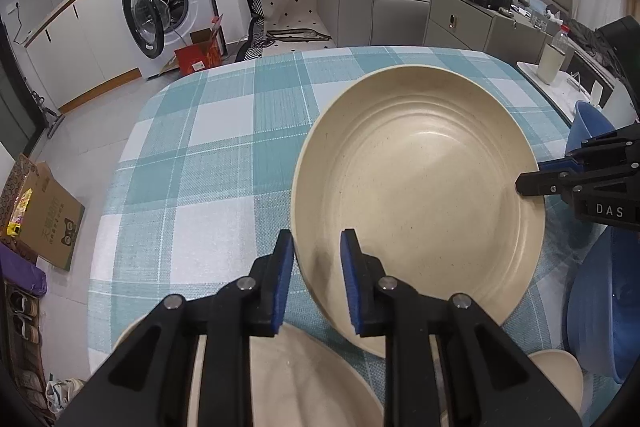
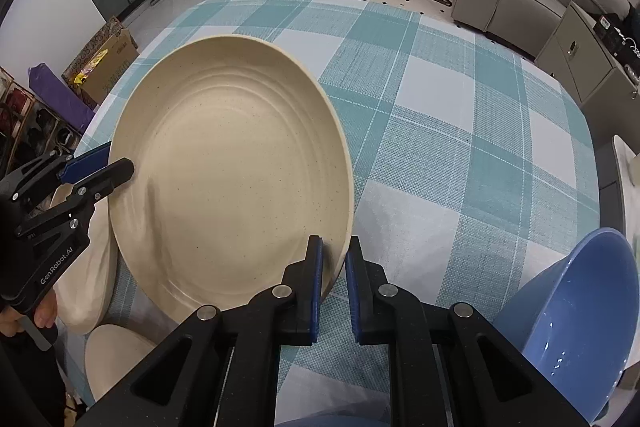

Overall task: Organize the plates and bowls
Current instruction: 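Lift the cream plate with both grippers and carry it over another plate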

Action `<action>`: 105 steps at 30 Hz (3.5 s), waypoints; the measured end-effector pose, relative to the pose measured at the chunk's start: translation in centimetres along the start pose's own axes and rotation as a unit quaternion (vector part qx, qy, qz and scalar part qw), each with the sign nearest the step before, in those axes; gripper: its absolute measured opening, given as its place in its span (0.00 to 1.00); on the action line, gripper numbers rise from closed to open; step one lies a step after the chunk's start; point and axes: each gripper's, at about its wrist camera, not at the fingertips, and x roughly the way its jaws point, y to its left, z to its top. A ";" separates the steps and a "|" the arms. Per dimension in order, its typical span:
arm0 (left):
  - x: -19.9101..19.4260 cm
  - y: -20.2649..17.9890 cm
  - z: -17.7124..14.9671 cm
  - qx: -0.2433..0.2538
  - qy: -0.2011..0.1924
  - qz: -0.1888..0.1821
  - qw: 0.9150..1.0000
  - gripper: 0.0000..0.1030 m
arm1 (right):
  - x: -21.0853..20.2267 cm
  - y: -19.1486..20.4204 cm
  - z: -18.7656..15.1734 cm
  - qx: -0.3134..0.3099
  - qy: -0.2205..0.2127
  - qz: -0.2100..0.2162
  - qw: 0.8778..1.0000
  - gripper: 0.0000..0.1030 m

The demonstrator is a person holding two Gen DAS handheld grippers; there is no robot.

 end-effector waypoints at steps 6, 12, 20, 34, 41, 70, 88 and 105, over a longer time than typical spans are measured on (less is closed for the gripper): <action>-0.9 0.0 0.2 0.001 -0.012 0.003 1.000 0.21 | -0.9 0.2 -0.1 0.000 -0.013 0.003 1.000 0.11; -2.0 0.0 0.4 0.001 -0.022 0.006 1.000 0.21 | -1.6 0.4 0.0 -0.002 -0.022 0.006 1.000 0.11; -3.6 0.2 0.2 0.001 -0.034 0.012 0.999 0.21 | -3.2 1.1 -0.3 -0.008 -0.036 0.007 0.999 0.11; -7.4 0.6 -1.0 -0.002 -0.061 0.025 0.998 0.21 | -6.4 3.2 -1.8 -0.019 -0.061 0.007 0.998 0.11; -8.9 0.8 -1.9 -0.005 -0.069 0.024 0.997 0.21 | -8.1 4.4 -3.1 -0.026 -0.072 0.005 0.997 0.11; -13.2 2.1 -7.6 -0.027 -0.084 0.020 0.996 0.21 | -10.7 9.9 -9.7 -0.067 -0.085 0.006 0.994 0.11; -13.1 0.6 -10.7 -0.018 -0.068 0.011 0.997 0.21 | -10.9 10.6 -13.8 -0.078 -0.092 -0.001 0.993 0.11; -12.3 -0.5 -12.6 -0.012 -0.048 -0.004 0.999 0.21 | -11.1 11.5 -17.3 -0.097 -0.088 -0.014 0.991 0.12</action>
